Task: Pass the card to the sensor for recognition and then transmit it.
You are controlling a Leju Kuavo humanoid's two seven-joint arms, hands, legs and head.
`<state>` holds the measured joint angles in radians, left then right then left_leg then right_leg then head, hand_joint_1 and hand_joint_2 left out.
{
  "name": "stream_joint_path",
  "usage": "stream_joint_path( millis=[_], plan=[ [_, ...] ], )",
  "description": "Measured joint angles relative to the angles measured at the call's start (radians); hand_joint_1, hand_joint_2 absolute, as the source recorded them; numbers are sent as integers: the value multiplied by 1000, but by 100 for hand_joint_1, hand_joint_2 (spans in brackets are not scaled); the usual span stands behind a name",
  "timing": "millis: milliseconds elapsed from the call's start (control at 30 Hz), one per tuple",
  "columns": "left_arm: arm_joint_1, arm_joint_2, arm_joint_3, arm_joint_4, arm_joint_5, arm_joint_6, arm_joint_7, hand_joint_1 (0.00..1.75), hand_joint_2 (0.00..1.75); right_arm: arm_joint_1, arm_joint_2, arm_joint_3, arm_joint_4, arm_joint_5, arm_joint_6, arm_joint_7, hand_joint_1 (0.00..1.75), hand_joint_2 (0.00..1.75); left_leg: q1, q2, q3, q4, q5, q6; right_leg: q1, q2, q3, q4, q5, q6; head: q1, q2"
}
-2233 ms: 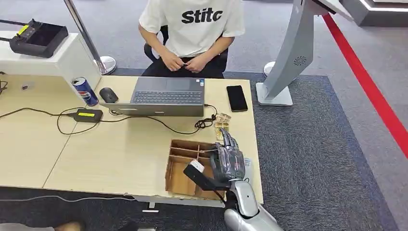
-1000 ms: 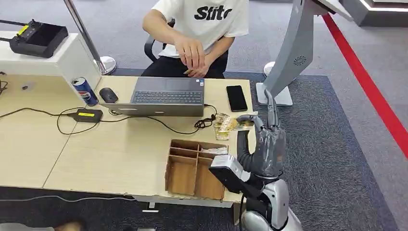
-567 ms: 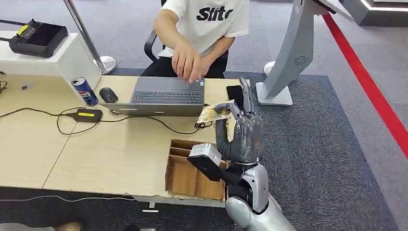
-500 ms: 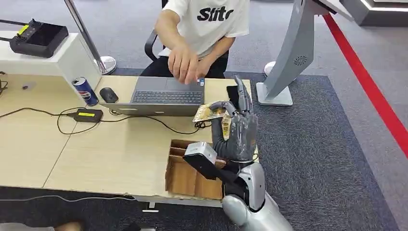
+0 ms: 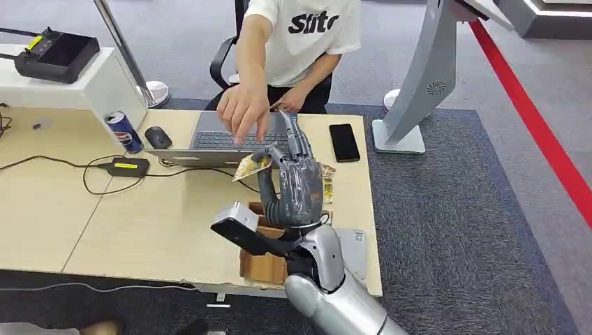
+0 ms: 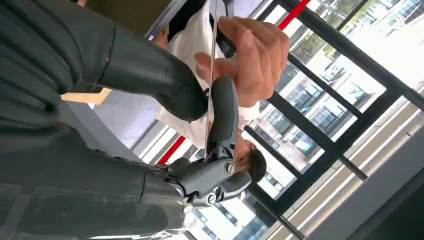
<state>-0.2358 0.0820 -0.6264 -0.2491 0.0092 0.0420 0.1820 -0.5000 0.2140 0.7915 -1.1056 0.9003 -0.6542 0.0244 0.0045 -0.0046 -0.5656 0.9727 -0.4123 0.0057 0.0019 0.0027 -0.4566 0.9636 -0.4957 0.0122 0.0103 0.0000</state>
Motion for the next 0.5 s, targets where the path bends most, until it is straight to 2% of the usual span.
stream_joint_path(
  millis=[500],
  plan=[
    [-13,-4,-5,0,-14,-9,3,0,175,-47,66,34,120,-6,0,-18,175,175,0,0,0,0,0,0,0,0,0,0,0,0,0,0]
  ],
)
